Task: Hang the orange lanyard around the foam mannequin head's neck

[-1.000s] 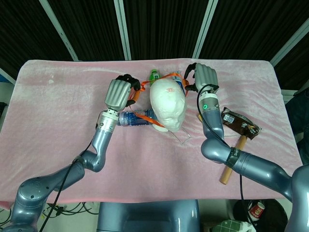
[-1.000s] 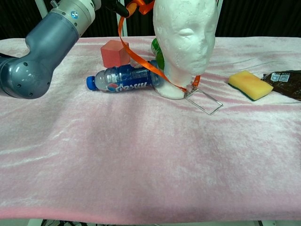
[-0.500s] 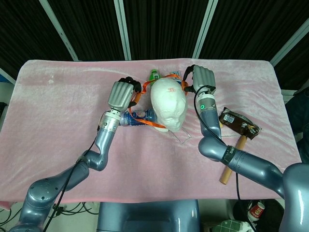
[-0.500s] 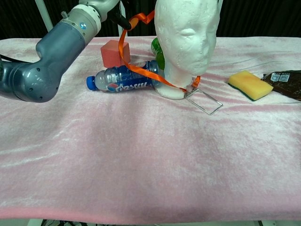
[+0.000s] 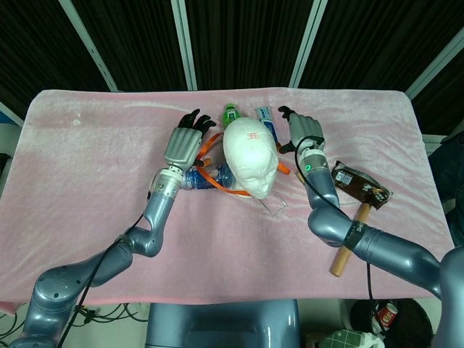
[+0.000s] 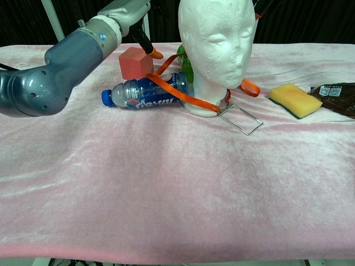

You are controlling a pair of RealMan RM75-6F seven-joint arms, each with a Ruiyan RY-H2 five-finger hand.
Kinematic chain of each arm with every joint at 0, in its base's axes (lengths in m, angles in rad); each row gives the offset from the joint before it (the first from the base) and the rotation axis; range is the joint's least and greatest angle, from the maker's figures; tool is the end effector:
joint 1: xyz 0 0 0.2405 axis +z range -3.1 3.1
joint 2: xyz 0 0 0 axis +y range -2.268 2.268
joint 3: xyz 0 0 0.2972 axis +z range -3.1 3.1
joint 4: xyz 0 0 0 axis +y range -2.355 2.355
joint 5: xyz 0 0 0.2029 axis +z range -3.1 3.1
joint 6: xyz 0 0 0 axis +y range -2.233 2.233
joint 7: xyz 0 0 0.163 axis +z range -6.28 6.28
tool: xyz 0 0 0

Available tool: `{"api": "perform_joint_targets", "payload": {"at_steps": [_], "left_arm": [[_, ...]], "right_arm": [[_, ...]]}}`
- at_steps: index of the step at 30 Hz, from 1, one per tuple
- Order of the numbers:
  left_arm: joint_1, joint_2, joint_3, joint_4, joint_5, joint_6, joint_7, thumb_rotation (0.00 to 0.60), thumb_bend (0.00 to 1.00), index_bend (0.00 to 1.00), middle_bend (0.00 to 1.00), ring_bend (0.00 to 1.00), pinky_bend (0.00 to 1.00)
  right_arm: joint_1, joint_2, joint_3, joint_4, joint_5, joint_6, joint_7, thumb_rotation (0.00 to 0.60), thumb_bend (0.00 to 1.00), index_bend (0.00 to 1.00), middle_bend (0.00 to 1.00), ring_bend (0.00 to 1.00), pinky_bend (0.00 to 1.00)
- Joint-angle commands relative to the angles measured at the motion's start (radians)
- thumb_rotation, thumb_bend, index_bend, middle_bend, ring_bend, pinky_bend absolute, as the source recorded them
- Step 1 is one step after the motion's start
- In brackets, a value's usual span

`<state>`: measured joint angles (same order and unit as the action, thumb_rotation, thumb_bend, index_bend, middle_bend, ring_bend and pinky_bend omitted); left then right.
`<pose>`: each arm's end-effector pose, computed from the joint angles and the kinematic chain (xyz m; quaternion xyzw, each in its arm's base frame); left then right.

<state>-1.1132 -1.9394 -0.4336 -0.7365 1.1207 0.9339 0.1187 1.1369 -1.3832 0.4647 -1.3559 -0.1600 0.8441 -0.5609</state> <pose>-0.0587 0.5128 -0.0489 -0.6562 -0.3296 -0.4911 0.4686 -0.0886 -0.5292 0.0943 0.5718 -0.5314 0.3815 0.4951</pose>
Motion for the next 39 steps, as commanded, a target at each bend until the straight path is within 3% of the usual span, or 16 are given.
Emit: {"api": "perform_joint_targets", "payload": {"at_steps": [1, 14, 25, 31, 39], "left_arm": [[0.006, 0.01, -0.009, -0.028, -0.006, 0.017, 0.003, 0.6, 0.09, 0.22, 0.16, 0.0, 0.11], [0.049, 0.098, -0.001, -0.169, 0.005, 0.067, 0.037, 0.6, 0.09, 0.24, 0.18, 0.01, 0.11], [0.099, 0.204, 0.008, -0.36, -0.002, 0.073, 0.047, 0.6, 0.09, 0.26, 0.19, 0.01, 0.11], [0.142, 0.281, 0.042, -0.474, 0.026, 0.087, 0.051, 0.6, 0.09, 0.26, 0.2, 0.01, 0.11], [0.216, 0.423, 0.089, -0.645, 0.037, 0.086, 0.062, 0.6, 0.09, 0.28, 0.22, 0.05, 0.14]], "right_arm": [[-0.007, 0.01, 0.003, -0.01, -0.002, -0.006, 0.017, 0.6, 0.13, 0.14, 0.17, 0.27, 0.17], [-0.085, 0.121, 0.036, -0.109, -0.093, 0.017, 0.136, 0.6, 0.13, 0.14, 0.17, 0.27, 0.17], [-0.186, 0.264, 0.064, -0.213, -0.166, 0.048, 0.244, 0.6, 0.13, 0.14, 0.18, 0.28, 0.17], [-0.247, 0.336, 0.009, -0.262, -0.248, 0.044, 0.24, 0.6, 0.19, 0.18, 0.19, 0.29, 0.17], [-0.347, 0.415, -0.124, -0.384, -0.42, 0.065, 0.198, 0.6, 0.36, 0.28, 0.23, 0.29, 0.17]]}}
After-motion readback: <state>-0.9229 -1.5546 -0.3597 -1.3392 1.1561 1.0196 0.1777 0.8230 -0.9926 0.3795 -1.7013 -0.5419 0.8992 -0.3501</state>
